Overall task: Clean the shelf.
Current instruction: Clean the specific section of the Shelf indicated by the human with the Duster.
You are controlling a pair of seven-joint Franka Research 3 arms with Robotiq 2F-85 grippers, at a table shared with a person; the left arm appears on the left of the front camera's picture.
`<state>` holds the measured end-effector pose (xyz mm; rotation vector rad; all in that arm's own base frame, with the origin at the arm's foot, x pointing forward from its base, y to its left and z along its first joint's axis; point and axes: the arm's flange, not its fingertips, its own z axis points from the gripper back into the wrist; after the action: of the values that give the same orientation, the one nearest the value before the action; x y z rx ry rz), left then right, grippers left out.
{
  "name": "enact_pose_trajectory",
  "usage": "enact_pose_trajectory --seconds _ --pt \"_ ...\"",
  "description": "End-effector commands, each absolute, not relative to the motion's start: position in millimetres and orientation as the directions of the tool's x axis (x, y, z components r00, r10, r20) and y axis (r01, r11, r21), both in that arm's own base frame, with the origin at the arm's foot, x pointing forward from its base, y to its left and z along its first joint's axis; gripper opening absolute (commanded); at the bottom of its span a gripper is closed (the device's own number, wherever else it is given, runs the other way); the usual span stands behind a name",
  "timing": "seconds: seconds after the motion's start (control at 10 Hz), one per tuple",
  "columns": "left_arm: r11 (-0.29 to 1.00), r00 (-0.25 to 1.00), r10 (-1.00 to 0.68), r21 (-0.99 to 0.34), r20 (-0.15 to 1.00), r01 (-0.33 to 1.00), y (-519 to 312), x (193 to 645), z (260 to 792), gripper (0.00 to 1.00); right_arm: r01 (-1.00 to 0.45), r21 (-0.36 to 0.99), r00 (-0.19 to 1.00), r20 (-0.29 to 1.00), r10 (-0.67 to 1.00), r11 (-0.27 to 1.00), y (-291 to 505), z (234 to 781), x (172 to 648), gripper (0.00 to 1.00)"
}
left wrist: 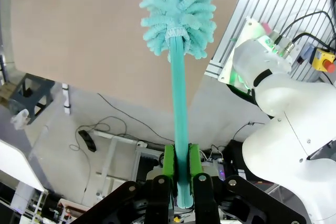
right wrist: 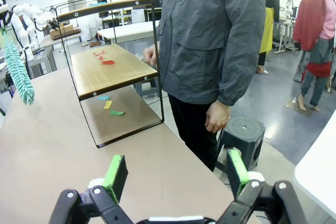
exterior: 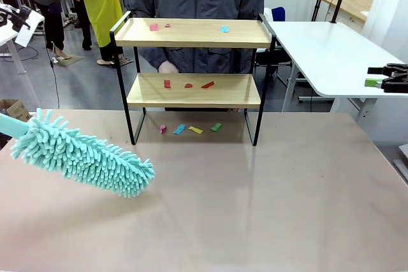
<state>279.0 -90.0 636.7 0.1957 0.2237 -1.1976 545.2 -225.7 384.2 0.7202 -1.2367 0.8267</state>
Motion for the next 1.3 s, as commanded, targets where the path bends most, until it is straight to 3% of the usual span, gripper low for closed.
enact_pose_trajectory --seconds 0.0,1.2 --pt "0.362 0.356 -0.893 0.032 -0.274 0.932 -89.9 276.2 638.0 0.13 -0.853 0.025 0.118 0.982 0.146 0.521 -223.6 386.9 545.7 1.00" --pt "0.362 0.356 -0.893 0.032 -0.274 0.932 -89.9 276.2 638.0 0.13 -0.853 0.025 0.118 0.982 0.146 0.521 -223.6 386.9 545.7 1.00"
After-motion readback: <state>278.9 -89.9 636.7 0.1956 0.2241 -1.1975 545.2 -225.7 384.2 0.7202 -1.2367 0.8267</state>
